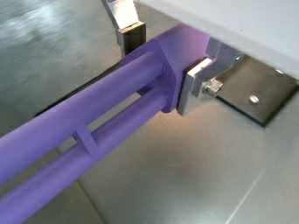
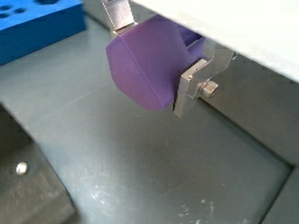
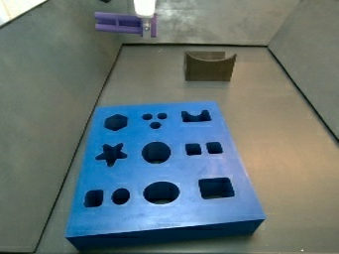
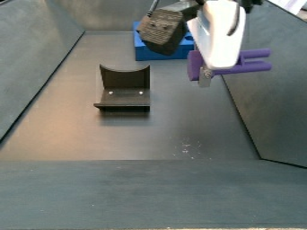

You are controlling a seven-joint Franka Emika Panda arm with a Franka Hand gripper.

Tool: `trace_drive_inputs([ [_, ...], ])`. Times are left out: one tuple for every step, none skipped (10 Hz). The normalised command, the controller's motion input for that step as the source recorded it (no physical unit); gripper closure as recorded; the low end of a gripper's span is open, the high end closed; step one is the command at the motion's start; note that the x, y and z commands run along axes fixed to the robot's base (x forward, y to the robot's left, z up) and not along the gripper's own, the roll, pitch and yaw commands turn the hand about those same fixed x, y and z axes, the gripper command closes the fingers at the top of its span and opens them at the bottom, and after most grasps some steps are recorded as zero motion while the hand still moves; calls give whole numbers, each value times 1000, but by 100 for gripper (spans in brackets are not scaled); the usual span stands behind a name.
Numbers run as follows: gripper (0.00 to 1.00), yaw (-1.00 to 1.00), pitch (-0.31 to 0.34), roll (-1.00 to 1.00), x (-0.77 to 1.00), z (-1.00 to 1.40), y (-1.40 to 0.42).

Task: Pick up the 3 prong object. Move up. Rotate the 3 prong object. Place the 3 prong object on the fixture. Regrasp the 3 prong object. Move to above the board. Insert the 3 prong object.
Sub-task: Rotate the 3 prong object.

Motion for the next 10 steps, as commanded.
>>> trace_drive_inputs([
  [100,-1000,-15,2,0,-19,8],
  [100,-1000,-15,2,-1,-19,8],
  [100,-1000,-16,2,-1,-19,8],
  [100,-1000,-17,2,-1,-19,8],
  [100,-1000,-17,3,-2,-19,8],
  [100,-1000,-19,3,-2,-19,8],
  [100,-1000,-20,3,-2,-20,8],
  [100,-1000,-21,3,-3,-20,8],
  [100,-1000,-22,3,-3,-20,8],
  [100,-1000,-23,3,-4,-20,8],
])
